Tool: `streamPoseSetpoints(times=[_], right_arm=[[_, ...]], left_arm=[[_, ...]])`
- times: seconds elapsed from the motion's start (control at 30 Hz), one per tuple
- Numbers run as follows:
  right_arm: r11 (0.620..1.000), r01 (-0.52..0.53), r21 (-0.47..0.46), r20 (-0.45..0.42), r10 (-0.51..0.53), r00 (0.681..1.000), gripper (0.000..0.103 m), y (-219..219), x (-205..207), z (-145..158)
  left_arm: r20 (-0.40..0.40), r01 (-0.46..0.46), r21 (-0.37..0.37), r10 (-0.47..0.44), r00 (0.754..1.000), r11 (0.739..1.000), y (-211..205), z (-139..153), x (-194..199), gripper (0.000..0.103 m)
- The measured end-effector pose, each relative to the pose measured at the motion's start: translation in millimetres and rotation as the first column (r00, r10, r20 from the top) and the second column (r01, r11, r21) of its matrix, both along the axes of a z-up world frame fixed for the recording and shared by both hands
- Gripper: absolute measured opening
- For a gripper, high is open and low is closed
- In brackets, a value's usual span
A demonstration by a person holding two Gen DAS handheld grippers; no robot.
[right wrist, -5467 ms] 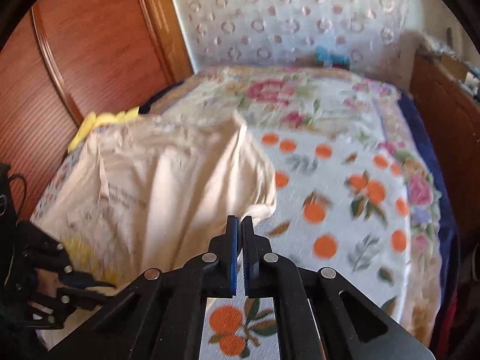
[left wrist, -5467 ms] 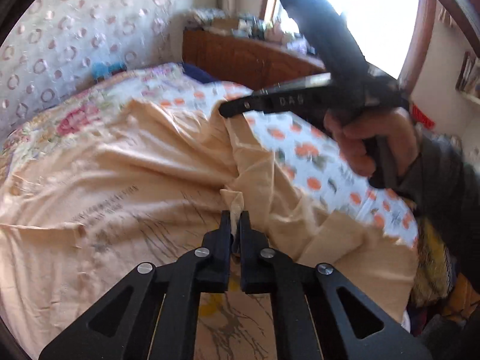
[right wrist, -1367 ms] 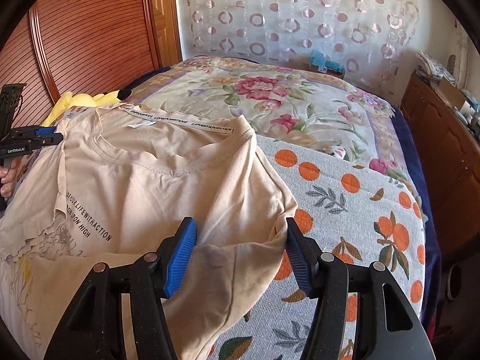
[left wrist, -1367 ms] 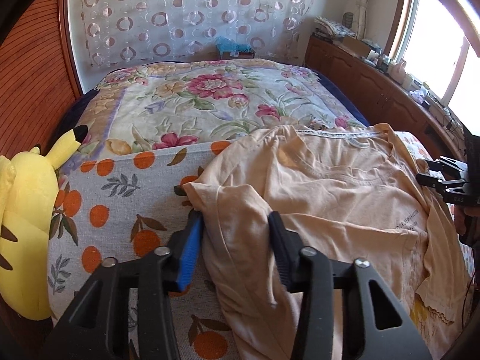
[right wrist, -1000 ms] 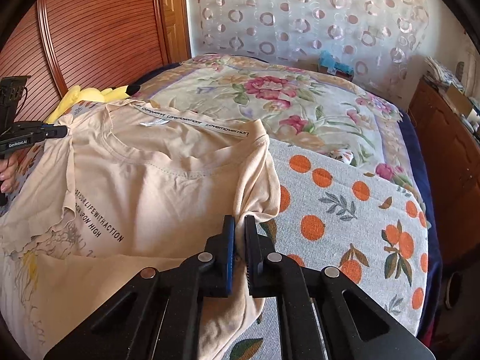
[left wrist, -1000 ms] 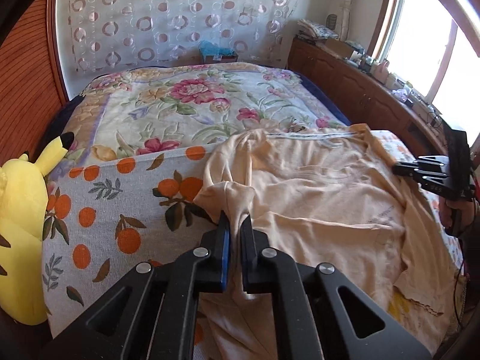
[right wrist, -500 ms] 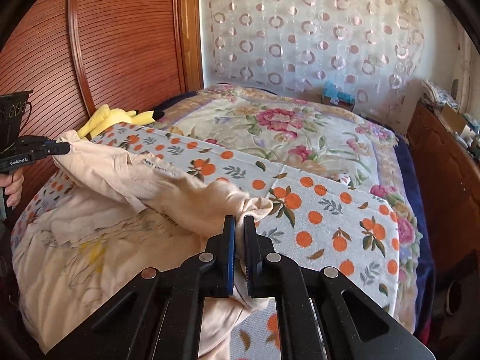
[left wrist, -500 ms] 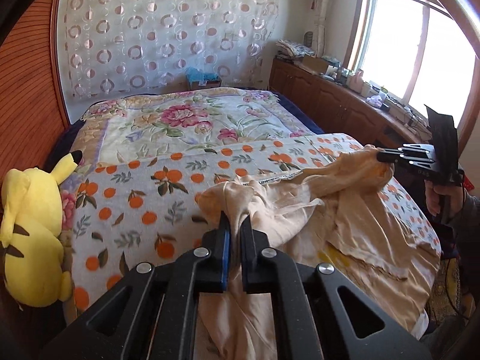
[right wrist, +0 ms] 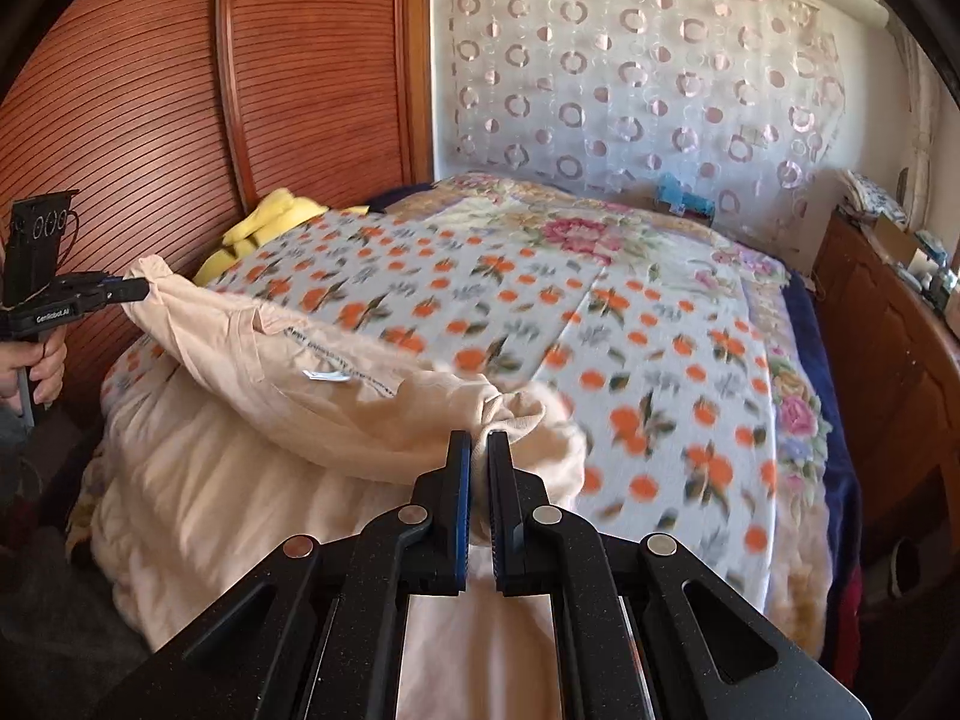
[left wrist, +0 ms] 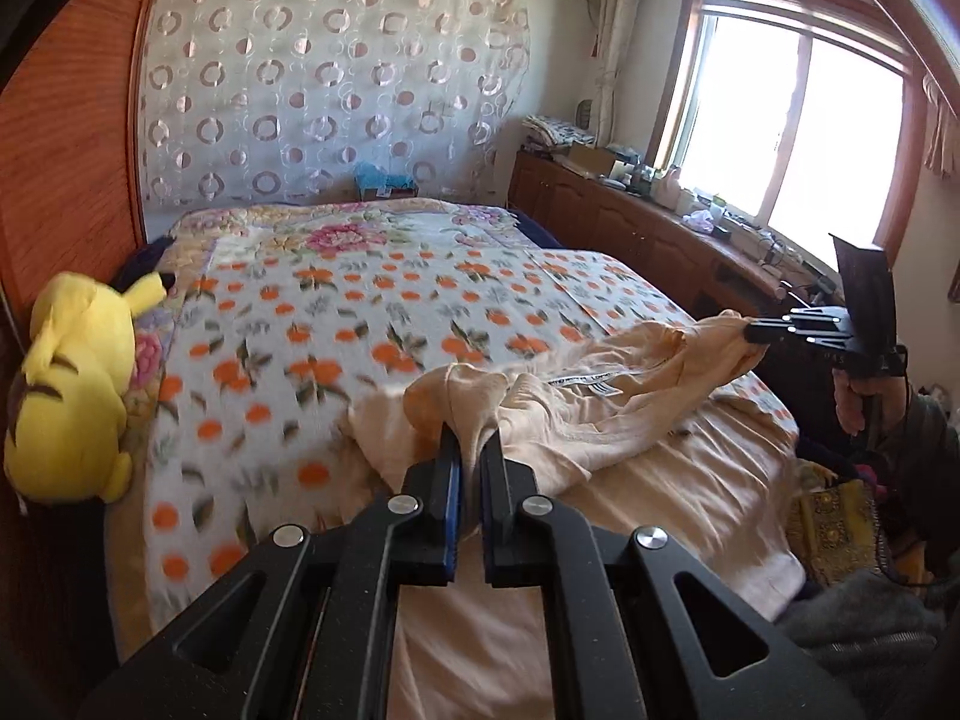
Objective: Fold small clothes
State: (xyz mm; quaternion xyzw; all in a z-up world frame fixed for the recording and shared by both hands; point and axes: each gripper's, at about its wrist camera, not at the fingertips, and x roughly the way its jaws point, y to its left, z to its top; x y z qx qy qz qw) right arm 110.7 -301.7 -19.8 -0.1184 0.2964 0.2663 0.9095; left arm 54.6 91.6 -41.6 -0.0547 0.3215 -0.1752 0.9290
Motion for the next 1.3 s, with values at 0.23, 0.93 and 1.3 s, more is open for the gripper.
streamPoseSetpoints(times=[0.23, 0.93, 1.3], right_arm=[[1.000, -0.022, -0.013, -0.080, 0.021, 0.997, 0.005, -21, -58, -9], [0.999, 0.035, -0.008, -0.198, -0.036, 0.979, 0.005, -33, -92, -31], [0.994, 0.053, -0.092, -0.120, -0.064, 0.991, 0.025, -34, -113, -6]], left_arm=[[-0.061, -0.032, -0.019, 0.031, 0.998, 0.999, 8, -15, -47, 0.006], [-0.129, -0.042, 0.101, 0.055, 0.990, 0.994, -12, -33, -71, 0.041], [-0.086, -0.091, 0.139, 0.104, 0.991, 0.986, -14, -27, -58, 0.080]])
